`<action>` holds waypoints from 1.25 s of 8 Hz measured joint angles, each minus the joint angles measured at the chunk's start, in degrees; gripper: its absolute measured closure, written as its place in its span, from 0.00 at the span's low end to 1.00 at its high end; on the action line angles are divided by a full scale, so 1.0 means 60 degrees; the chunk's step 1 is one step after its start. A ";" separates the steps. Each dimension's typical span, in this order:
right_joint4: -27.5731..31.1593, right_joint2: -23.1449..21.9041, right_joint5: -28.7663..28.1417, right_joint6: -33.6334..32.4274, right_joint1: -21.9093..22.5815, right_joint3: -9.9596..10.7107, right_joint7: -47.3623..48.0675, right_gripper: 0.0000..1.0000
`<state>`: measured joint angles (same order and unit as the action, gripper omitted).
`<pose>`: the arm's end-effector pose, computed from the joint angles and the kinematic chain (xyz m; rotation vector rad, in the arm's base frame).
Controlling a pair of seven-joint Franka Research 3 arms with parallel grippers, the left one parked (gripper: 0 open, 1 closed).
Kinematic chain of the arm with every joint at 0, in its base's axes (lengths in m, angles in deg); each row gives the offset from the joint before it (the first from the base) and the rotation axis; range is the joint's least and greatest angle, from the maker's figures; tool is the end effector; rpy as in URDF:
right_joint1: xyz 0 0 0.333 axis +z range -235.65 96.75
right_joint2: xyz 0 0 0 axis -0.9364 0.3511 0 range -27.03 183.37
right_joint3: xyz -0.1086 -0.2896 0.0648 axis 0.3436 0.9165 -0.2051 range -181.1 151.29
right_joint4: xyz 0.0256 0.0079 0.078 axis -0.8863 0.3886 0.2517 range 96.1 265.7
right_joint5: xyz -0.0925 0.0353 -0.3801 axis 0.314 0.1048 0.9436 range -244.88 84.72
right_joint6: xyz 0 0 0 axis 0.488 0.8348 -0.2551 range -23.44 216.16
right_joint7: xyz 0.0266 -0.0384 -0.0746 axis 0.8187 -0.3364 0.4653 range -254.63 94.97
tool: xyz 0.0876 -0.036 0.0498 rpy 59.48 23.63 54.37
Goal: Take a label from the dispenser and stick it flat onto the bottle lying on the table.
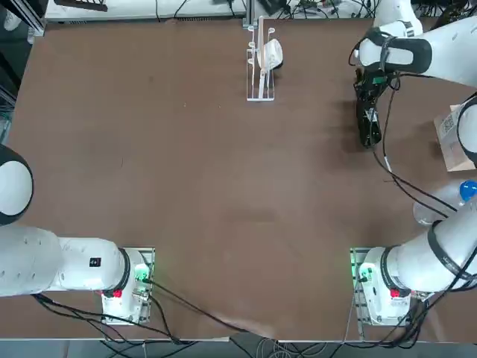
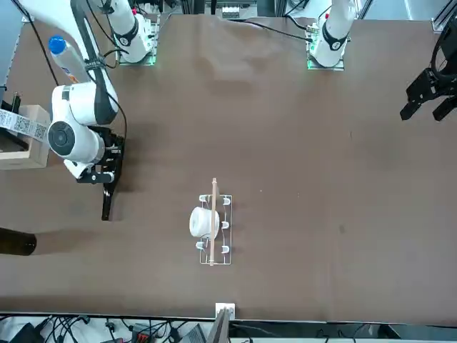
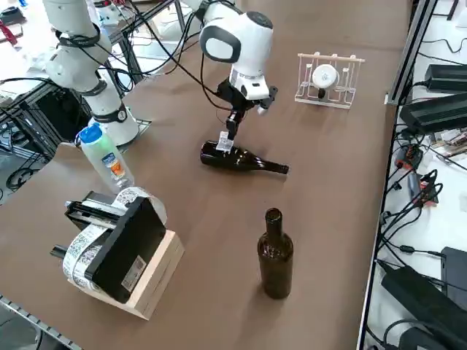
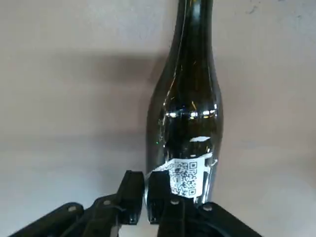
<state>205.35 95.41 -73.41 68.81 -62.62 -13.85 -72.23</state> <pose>0.5625 0.0508 0.2811 2.9839 0.0542 -0.3922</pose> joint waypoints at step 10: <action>-0.0055 0.0487 -0.0003 0.0210 0.0109 0.0000 0.0271 0.86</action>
<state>205.02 98.33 -73.43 70.07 -61.96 -13.85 -70.60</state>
